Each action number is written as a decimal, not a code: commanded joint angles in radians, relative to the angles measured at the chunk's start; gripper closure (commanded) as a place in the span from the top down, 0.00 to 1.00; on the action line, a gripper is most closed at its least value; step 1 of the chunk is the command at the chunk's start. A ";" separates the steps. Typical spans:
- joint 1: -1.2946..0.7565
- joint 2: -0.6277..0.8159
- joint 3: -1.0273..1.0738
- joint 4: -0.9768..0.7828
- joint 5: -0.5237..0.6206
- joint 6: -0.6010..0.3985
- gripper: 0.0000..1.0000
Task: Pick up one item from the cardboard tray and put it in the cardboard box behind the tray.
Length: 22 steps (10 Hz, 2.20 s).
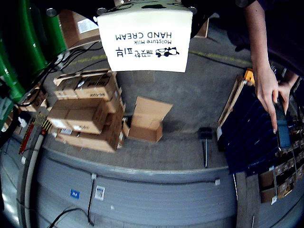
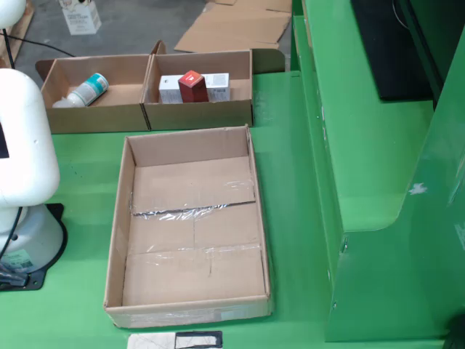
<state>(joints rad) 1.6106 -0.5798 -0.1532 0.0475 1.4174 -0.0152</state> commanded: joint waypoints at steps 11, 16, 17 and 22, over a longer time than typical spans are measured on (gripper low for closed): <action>-0.192 0.095 -0.932 0.686 0.181 -0.138 0.00; -0.229 0.040 -0.986 0.792 0.228 -0.145 0.00; -0.229 0.040 -0.986 0.792 0.228 -0.145 0.00; -0.229 0.040 -0.986 0.792 0.228 -0.145 0.00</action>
<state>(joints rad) 1.3882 -0.5705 -1.1673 0.8252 1.6397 -0.1548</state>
